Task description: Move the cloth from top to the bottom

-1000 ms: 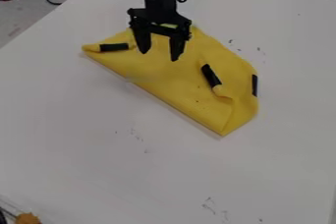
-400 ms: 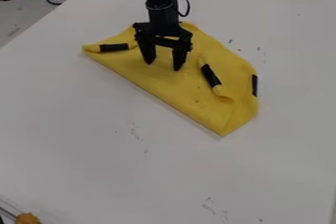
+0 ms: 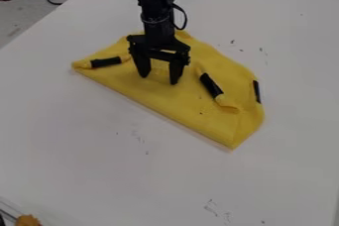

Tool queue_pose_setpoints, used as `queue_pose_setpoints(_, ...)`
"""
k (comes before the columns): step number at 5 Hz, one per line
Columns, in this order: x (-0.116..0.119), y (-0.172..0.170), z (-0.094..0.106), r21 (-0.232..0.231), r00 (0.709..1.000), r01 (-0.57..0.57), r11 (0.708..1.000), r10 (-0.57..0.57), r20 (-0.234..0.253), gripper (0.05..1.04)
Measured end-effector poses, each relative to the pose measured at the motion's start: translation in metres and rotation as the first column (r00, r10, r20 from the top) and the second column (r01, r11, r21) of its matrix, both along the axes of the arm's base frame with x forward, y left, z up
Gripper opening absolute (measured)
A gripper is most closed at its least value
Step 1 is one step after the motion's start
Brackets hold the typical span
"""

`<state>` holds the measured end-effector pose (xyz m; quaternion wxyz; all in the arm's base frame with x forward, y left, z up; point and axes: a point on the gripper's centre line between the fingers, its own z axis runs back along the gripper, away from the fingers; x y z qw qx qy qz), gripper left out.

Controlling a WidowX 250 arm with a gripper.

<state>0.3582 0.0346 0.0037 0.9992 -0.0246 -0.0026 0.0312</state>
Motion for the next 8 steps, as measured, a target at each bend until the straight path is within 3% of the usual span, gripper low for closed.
queue_pose_setpoints(1,-0.026,-0.007,-0.001,-0.027,1.000,-0.028,0.999,0.027,-0.010,0.999)
queue_pose_setpoints(4,-0.098,-0.021,-0.002,-0.065,0.994,-0.050,0.997,0.043,-0.104,0.999)
queue_pose_setpoints(6,-0.112,-0.023,0.000,-0.080,0.992,0.035,0.996,-0.045,-0.118,0.999)
queue_pose_setpoints(7,-0.121,-0.020,0.006,-0.059,0.987,0.042,0.997,-0.051,-0.153,1.001)
queue_pose_setpoints(8,-0.108,-0.017,0.026,-0.043,0.993,0.051,0.998,-0.055,-0.102,1.000)
